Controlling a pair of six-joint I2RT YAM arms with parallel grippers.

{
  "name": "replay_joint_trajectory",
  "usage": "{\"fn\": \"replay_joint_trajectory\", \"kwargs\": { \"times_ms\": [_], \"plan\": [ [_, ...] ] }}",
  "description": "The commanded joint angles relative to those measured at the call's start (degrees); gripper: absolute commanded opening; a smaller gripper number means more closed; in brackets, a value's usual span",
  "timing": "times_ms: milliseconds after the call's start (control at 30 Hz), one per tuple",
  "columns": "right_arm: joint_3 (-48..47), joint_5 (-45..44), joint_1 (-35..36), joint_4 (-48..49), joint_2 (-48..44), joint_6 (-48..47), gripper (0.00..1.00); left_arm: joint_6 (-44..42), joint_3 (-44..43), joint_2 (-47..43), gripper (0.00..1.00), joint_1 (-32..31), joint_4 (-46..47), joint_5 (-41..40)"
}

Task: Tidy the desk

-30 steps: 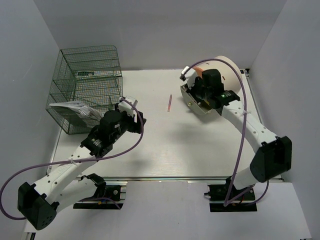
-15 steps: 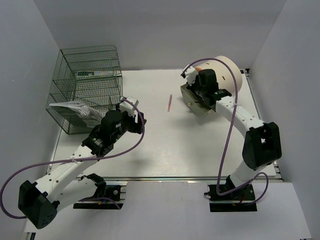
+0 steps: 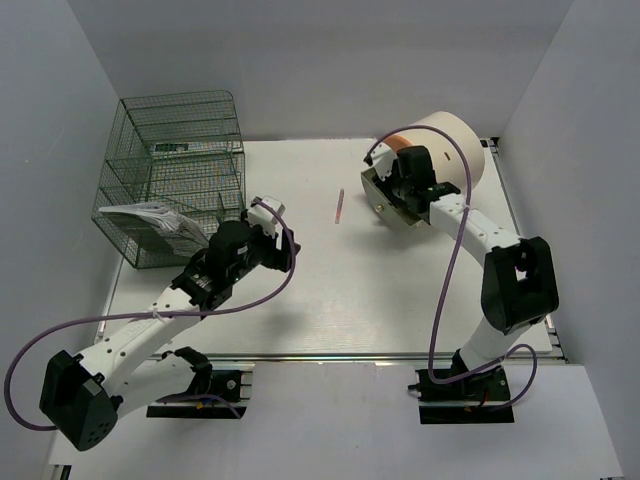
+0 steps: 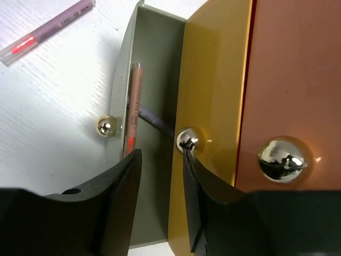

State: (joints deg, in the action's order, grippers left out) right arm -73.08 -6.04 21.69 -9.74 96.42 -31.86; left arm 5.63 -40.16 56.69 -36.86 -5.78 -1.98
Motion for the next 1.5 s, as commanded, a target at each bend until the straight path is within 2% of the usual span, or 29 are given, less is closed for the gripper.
{"fn": "replay_joint_trajectory", "kwargs": {
  "times_ms": [0, 33, 67, 100, 133, 167, 200, 267, 300, 333, 400, 433, 467, 500, 533, 567, 600, 667, 733, 867, 1067, 1200, 1367, 1467],
  "plan": [
    [0.39, 0.94, -0.42, 0.16, -0.88, 1.96, 0.41, 1.13, 0.96, 0.87, 0.82, -0.14, 2.96, 4.07],
    [0.22, 1.82, -0.51, -0.36, -2.36, 2.67, 0.38, 1.57, 1.22, 1.40, 0.78, -0.14, 3.58, 4.52],
    [0.13, 5.48, -0.69, -1.07, -3.60, 3.81, 0.19, 2.54, 1.75, 2.02, 0.74, -0.14, 4.45, 5.48],
    [-0.13, 9.34, -0.77, -3.68, -5.00, 6.43, 0.07, 4.63, 2.19, 3.85, 0.68, 0.47, 7.68, 6.45],
    [-0.13, 14.17, -1.04, -5.28, -8.41, 7.67, 0.00, 5.96, 2.37, 5.18, 0.59, 1.00, 9.02, 7.42],
    [0.13, 26.14, -1.21, -7.03, -10.18, 8.38, 0.00, 7.02, 2.11, 7.02, 0.38, 1.00, 10.16, 7.51],
    [1.35, 31.91, -1.39, -10.01, -13.51, 8.82, 0.00, 8.51, 0.45, 11.30, 0.27, 1.00, 11.57, 8.65],
    [6.33, 42.99, -1.39, -8.99, -16.60, 11.80, 0.00, 10.71, -2.62, 17.02, 0.14, 1.00, 11.58, 9.10],
    [8.28, 45.22, -1.48, -7.59, -19.58, 13.82, 0.00, 11.33, -6.56, 19.66, 0.13, 1.00, 11.32, 8.66],
    [10.13, 45.76, -1.39, -4.53, -20.82, 17.67, 0.00, 12.03, -8.86, 25.35, 0.12, 1.00, 11.23, 7.87],
    [15.04, 43.59, -1.48, -1.79, -24.24, 19.81, 0.19, 14.13, -16.12, 31.09, 0.12, 1.00, 9.92, 5.51],
    [16.03, 39.48, -1.48, -0.21, -25.57, 21.47, 0.30, 14.67, -19.31, 37.03, 0.14, 0.48, 9.30, 4.45],
    [17.08, 37.70, -2.09, 0.68, -26.63, 22.27, 0.46, 15.72, -22.04, 40.05, 0.22, 0.48, 7.73, 3.31],
    [18.57, 35.86, -2.62, 1.38, -29.07, 22.80, 0.51, 15.99, -25.11, 42.78, 0.28, 0.48, 6.67, 0.77],
    [19.02, 33.66, -3.58, 2.00, -31.62, 23.15, 0.52, 15.91, -31.32, 48.46, 0.42, -0.13, 4.05, -1.69],
    [19.55, 33.12, -3.59, 2.70, -31.65, 23.50, 0.50, 15.99, -34.43, 51.13, 0.43, -0.14, 3.15, -2.76],
    [20.77, 33.03, -4.11, 3.32, -34.17, 23.94, 0.45, 16.34, -37.33, 53.68, 0.51, -0.14, 2.36, -3.46],
    [21.48, 33.38, -4.91, 4.55, -36.38, 24.65, 0.34, 17.13, -44.98, 60.69, 0.55, -0.14, 0.87, -4.35],
    [22.01, 33.20, -5.96, 4.90, -38.58, 25.35, 0.29, 17.31, -51.99, 64.76, 0.58, -0.14, -0.45, -6.97],
    [22.10, 34.69, -6.93, 4.73, -40.34, 26.05, 0.28, 16.88, -60.90, 73.81, 0.62, -0.66, -3.62, -11.19],
    [22.36, 36.36, -8.07, 4.82, -42.10, 26.32, 0.29, 14.50, -64.60, 76.82, 0.63, -1.19, -3.27, -17.62],
    [22.37, 35.93, -8.42, 4.90, -42.55, 26.32, 0.30, 13.71, -65.39, 78.14, 0.59, -1.19, -3.27, -17.71],
    [22.45, 35.84, -8.77, 5.08, -42.90, 26.76, 0.30, 13.53, -64.96, 79.10, 0.42, -1.72, -4.32, -18.67],
    [22.45, 36.10, -9.30, 5.25, -42.72, 27.02, 0.30, 13.01, -64.69, 79.37, 0.41, -2.25, -4.85, -19.38]
  ]
}}
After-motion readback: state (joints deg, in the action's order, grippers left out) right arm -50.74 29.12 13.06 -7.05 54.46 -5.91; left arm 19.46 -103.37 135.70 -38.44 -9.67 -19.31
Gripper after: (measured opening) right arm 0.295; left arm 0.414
